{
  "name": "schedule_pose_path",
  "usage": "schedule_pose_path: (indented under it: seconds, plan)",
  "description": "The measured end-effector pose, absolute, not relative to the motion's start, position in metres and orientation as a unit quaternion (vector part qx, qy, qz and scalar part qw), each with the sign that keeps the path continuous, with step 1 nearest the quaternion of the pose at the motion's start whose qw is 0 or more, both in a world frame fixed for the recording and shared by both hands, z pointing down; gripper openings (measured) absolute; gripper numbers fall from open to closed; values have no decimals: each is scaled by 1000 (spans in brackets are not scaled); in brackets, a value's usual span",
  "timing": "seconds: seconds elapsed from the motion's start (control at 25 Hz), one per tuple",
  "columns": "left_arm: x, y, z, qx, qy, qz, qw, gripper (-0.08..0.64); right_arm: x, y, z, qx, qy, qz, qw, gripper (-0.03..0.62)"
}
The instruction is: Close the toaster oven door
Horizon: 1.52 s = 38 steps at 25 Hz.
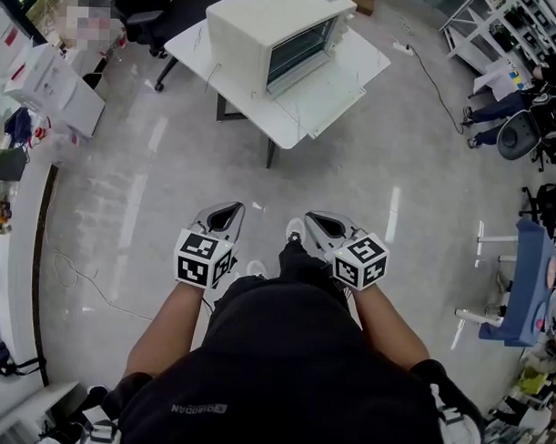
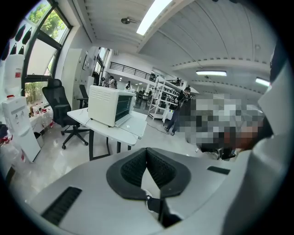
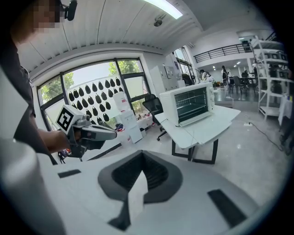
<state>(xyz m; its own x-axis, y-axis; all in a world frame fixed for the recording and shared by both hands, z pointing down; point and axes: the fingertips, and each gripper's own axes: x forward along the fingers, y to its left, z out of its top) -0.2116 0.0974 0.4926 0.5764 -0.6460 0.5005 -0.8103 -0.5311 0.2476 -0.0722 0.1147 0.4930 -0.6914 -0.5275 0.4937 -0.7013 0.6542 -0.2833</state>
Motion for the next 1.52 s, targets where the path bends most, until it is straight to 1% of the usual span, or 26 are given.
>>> schedule_pose_path:
  seconds: [0.28, 0.56, 1.04, 1.52]
  plan:
    - [-197, 75, 501, 856, -421, 193, 229, 3, -66, 75, 499, 341, -891, 240, 178, 2]
    - [-178, 12, 492, 850, -432, 200, 226, 3, -58, 10, 486, 324, -902, 230, 167, 2]
    - [-136, -95, 478, 833, -467, 198, 221, 3, -6, -105, 478, 306, -912, 224, 157, 2]
    - [-99, -143, 479, 817, -493, 205, 218, 3, 20, -174, 485, 273, -924, 224, 144, 2]
